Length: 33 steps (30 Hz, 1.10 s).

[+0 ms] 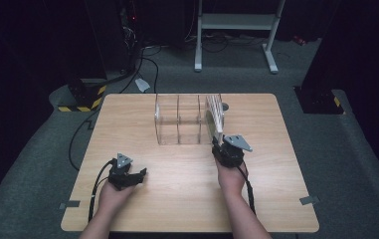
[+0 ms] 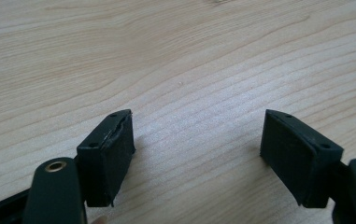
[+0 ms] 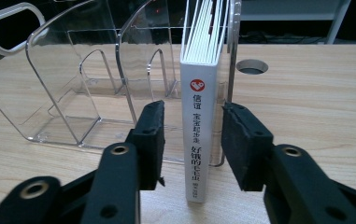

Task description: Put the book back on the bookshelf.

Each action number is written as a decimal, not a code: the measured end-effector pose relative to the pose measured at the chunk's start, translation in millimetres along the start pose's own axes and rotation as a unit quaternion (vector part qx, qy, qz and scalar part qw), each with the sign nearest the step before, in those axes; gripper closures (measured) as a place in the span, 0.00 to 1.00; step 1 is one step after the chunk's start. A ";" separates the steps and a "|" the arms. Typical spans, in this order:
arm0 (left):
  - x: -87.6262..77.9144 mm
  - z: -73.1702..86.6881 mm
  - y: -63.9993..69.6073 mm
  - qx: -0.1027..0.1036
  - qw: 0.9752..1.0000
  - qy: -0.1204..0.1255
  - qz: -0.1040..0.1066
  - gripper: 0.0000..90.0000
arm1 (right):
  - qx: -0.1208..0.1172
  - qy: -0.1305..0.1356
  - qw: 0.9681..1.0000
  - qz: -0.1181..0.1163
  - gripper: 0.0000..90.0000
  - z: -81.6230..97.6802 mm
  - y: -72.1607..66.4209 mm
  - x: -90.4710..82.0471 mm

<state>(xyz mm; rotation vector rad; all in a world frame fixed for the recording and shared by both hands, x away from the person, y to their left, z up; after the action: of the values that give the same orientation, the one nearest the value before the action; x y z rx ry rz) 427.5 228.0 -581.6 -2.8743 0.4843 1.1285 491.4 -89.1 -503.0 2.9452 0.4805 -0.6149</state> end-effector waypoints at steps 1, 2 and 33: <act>0.0 0.0 -0.1 0.000 1.000 0.000 0.000 0.29 | -0.002 0.001 1.000 -0.003 0.61 0.0 -0.3 -0.3; 0.0 0.0 0.0 0.000 1.000 0.000 0.000 0.29 | 0.000 -0.001 1.000 -0.005 0.58 0.4 -1.0 -1.0; 0.2 -0.2 -0.1 0.001 1.000 -0.001 -0.001 0.28 | -0.051 -0.048 0.998 -0.007 0.30 54.7 75.7 -58.6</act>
<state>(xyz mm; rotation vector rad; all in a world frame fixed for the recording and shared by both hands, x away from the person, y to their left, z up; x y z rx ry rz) 427.8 228.0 -581.6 -2.8715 0.4829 1.1285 444.5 -185.9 -527.3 2.8041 0.5077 -0.7091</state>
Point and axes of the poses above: each handheld gripper's, and its own axes: x roughly forward along the jaws, z roughly out of its underside, y roughly to its right, the point moved 8 cm from there along x, roughly forward along the jaws, and after that the axes turned 8 degrees about -x, right-handed, at the moved point
